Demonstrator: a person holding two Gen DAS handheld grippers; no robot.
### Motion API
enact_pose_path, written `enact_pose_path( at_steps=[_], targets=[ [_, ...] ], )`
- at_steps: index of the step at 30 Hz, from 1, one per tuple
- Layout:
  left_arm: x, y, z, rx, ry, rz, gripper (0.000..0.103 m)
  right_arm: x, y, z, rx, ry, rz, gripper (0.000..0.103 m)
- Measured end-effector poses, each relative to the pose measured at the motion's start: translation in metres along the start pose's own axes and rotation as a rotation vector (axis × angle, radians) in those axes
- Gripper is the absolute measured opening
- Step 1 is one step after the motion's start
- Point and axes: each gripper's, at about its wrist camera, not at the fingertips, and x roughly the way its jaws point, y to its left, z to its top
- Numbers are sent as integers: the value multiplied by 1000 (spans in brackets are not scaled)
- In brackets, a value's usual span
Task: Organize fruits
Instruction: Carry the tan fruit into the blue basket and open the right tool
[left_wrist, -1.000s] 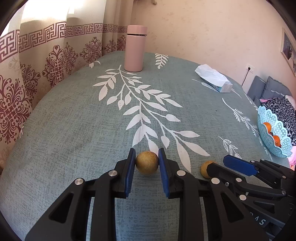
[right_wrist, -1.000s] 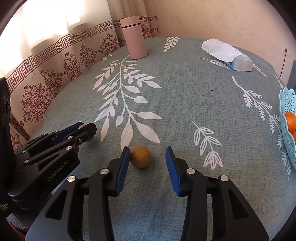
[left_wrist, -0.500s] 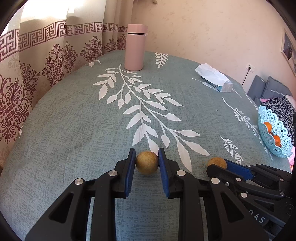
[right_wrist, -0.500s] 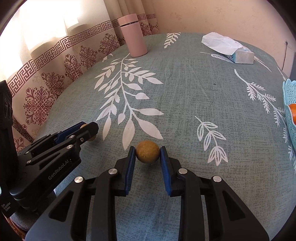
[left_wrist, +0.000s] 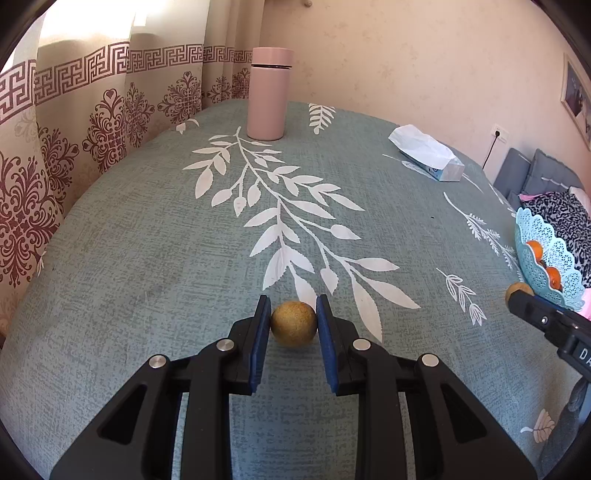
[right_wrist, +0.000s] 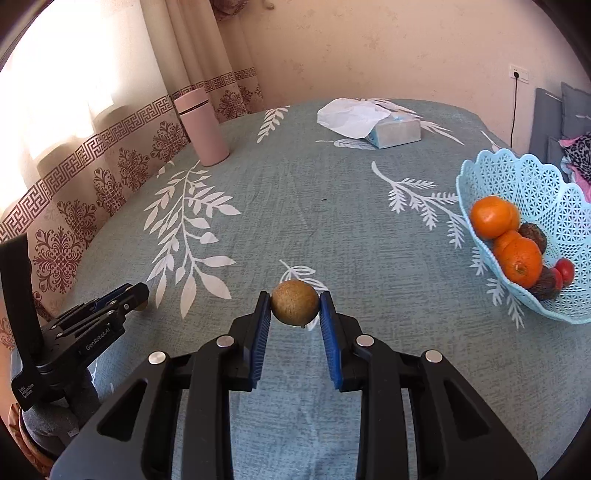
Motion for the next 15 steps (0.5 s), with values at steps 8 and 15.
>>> enact_pose_path(
  at_steps=[8, 15],
  targets=[
    [0, 0, 0, 0, 0, 0, 26, -37, -52, 8, 87, -97, -120, 28],
    [0, -1, 0, 0, 1, 1, 26, -58, -99, 8, 189, -151, -223, 28]
  ],
)
